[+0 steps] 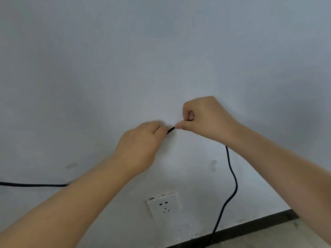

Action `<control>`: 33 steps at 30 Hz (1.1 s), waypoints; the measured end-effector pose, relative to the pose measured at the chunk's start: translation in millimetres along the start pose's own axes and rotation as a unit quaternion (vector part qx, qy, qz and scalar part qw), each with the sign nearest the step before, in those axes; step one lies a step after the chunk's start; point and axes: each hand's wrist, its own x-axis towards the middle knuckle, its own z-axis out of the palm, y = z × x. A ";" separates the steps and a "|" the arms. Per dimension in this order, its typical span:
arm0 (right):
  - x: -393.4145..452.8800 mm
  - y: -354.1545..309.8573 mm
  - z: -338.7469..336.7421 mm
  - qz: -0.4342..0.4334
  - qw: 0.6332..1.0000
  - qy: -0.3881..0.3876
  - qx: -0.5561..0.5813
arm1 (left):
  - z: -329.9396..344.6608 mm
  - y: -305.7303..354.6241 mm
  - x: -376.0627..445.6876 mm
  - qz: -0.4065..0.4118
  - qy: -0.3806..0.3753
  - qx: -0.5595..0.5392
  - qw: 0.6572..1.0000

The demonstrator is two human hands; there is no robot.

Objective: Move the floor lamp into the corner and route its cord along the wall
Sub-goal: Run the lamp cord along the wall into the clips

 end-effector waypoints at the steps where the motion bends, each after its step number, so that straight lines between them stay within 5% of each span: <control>1: -1.2 5.0 -2.8 0.012 0.999 0.007 0.036 | 0.1 0.0 1.8 0.002 -0.004 -0.003 1.000; 7: -12.4 21.1 -0.1 -0.068 0.995 0.065 0.017 | -2.7 4.7 12.7 -0.006 0.057 -0.051 0.997; 11: -17.2 21.9 8.5 -0.030 0.992 0.122 0.012 | 2.7 3.5 9.1 0.053 0.150 -0.085 0.984; 18: -26.2 19.3 12.5 0.034 0.986 0.160 -0.005 | 12.2 19.1 9.2 0.047 0.156 -0.041 0.986; 23: -50.3 33.2 10.1 0.123 0.963 0.227 0.080 | 20.7 23.0 10.0 0.051 0.163 0.007 0.985; 33: -101.3 61.8 51.3 0.172 0.929 0.158 0.287 | 42.8 42.0 5.1 0.021 0.233 0.087 0.968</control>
